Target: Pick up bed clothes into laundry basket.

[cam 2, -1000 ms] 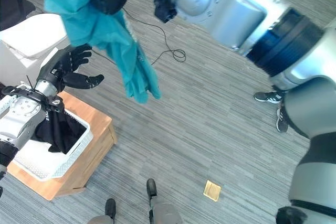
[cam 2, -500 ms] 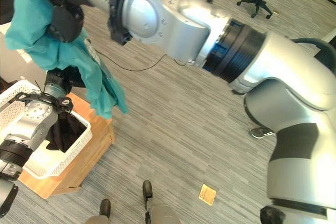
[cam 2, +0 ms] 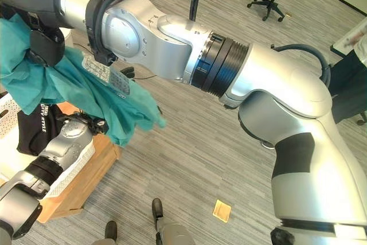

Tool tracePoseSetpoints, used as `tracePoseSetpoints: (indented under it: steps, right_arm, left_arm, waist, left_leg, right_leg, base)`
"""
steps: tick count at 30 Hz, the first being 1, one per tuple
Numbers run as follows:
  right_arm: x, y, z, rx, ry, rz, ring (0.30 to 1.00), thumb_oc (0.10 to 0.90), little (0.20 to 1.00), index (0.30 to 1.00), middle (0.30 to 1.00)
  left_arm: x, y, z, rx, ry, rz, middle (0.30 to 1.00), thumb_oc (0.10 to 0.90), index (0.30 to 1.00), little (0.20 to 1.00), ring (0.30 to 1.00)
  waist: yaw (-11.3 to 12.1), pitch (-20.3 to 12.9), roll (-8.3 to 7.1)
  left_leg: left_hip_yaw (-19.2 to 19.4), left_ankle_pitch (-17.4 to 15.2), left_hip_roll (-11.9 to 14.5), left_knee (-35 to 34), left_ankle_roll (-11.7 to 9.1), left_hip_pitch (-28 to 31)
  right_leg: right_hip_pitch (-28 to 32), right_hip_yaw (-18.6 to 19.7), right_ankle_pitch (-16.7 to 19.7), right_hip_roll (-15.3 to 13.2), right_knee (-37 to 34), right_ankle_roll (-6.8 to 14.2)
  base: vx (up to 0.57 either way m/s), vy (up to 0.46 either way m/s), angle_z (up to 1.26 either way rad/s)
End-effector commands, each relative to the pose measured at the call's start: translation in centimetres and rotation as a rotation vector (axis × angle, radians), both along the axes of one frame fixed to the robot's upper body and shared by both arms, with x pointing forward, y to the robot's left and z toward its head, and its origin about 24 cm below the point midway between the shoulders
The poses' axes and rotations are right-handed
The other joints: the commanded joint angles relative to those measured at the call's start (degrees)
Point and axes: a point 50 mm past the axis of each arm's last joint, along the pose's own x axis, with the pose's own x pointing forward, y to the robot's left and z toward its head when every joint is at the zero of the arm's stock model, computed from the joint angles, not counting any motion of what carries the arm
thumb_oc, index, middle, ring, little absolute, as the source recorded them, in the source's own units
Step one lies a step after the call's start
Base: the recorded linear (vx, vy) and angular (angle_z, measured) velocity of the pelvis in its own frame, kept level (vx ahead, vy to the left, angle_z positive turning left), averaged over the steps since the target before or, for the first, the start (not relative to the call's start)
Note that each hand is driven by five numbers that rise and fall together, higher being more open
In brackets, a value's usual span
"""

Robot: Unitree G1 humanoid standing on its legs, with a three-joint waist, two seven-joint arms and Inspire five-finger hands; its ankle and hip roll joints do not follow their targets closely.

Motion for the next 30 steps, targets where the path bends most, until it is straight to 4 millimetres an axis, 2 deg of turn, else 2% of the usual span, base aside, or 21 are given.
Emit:
tracePoseSetpoints:
  steps: [1, 6, 7, 16, 30]
  right_arm:
    - [-1.8, 0.0, 5.7, 0.226, -0.130, 0.043, 0.300, 0.400, 0.300, 0.300, 0.300]
    - [-1.8, -0.3, 6.0, 0.226, -0.135, 0.035, 0.300, 0.400, 0.300, 0.300, 0.300]
    - [-1.6, -0.7, 6.1, 0.228, -0.136, 0.023, 0.300, 0.400, 0.300, 0.300, 0.300]
    - [-1.6, -2.2, 6.6, 0.238, -0.144, 0.015, 0.300, 0.400, 0.300, 0.300, 0.300]
    - [-0.9, -3.6, 6.5, 0.218, -0.141, -0.037, 0.300, 0.400, 0.300, 0.300, 0.300]
  left_arm:
    - [1.4, -2.6, 5.1, 0.002, -0.187, -0.104, 0.900, 0.800, 0.900, 0.900, 0.900]
    - [1.2, -2.5, 5.3, 0.004, -0.198, -0.110, 0.900, 0.800, 0.900, 0.900, 0.900]
    - [1.2, -2.4, 5.5, 0.005, -0.208, -0.106, 0.300, 0.400, 0.300, 0.300, 0.300]
    - [1.0, -1.5, 5.2, -0.002, -0.209, -0.068, 0.300, 0.400, 0.300, 0.300, 0.300]
    - [0.8, -0.4, 6.2, -0.006, -0.260, -0.028, 0.300, 0.400, 0.300, 0.300, 0.300]
  waist:
    - [0.8, -4.7, -1.18]
    - [0.8, -4.9, -1.02]
    - [0.7, -4.9, -0.96]
    - [0.6, -5.0, -0.76]
    - [0.7, -4.9, 0.06]
  left_leg:
    - [1.9, 0.1, -0.5, 0.0, -1.4, -3.3]
    - [1.9, 0.1, -0.6, 0.0, -1.4, -3.1]
    - [1.9, 0.1, -0.6, 0.0, -1.4, -3.1]
    - [1.9, -0.2, -0.8, 0.0, -1.3, -2.6]
    - [1.7, -0.2, -0.8, 0.0, -1.4, -2.4]
  right_leg:
    - [4.1, -1.1, -8.3, -8.3, 1.5, 7.6]
    - [4.5, -1.3, -8.5, -8.2, 1.3, 7.6]
    - [4.5, -1.3, -8.5, -8.2, 1.3, 7.6]
    - [4.9, -1.4, -8.7, -8.4, 1.4, 7.6]
    - [5.1, -1.6, -8.7, -8.7, 1.5, 7.7]
  base:
    - [0.00, 0.000, 0.00]
    - [0.01, 0.003, 0.00]
    - [0.00, 0.000, 0.00]
    - [0.00, 0.000, 0.00]
    - [0.00, 0.000, 0.00]
